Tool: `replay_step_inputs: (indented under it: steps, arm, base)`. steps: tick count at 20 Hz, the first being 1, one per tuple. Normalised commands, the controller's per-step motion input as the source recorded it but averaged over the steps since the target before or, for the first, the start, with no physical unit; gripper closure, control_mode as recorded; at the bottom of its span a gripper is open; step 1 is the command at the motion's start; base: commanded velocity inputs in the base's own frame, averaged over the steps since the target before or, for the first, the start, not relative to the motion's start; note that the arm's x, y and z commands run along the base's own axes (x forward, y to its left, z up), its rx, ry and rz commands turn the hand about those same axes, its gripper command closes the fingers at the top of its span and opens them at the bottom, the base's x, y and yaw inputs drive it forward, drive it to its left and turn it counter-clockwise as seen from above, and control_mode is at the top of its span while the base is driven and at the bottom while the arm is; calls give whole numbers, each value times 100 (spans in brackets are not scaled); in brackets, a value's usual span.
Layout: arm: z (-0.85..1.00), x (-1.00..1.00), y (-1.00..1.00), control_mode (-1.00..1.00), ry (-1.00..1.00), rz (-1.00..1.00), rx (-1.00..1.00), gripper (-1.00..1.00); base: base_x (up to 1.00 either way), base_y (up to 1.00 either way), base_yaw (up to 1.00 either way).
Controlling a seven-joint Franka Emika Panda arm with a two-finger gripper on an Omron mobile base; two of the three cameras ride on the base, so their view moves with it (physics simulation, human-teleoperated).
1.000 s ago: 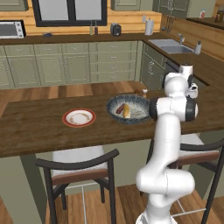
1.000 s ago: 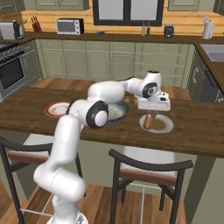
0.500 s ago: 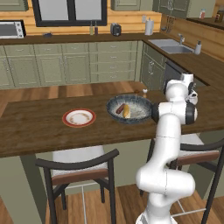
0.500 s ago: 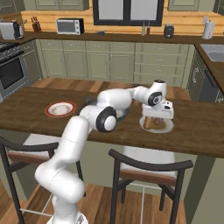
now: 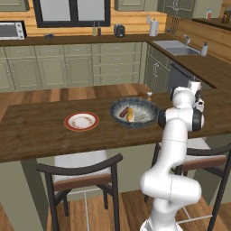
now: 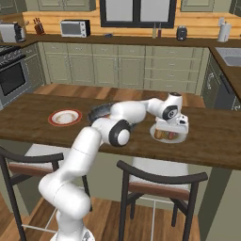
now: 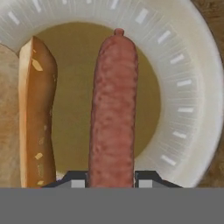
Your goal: Place one bun and one sausage from the bowl on each plate.
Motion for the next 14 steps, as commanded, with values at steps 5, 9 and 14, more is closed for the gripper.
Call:
replay_step_inputs:
  steps: [5, 9, 14]
  arm:
    - [-12, 13, 0, -100, 0, 0, 0, -100]
    - [-1, 7, 0, -100, 0, 0, 0, -100]
    - [5, 3, 0, -100, -2, 0, 1, -100]
  base:
    - [0, 0, 0]
    - [0, 0, 0]
    - [0, 0, 0]
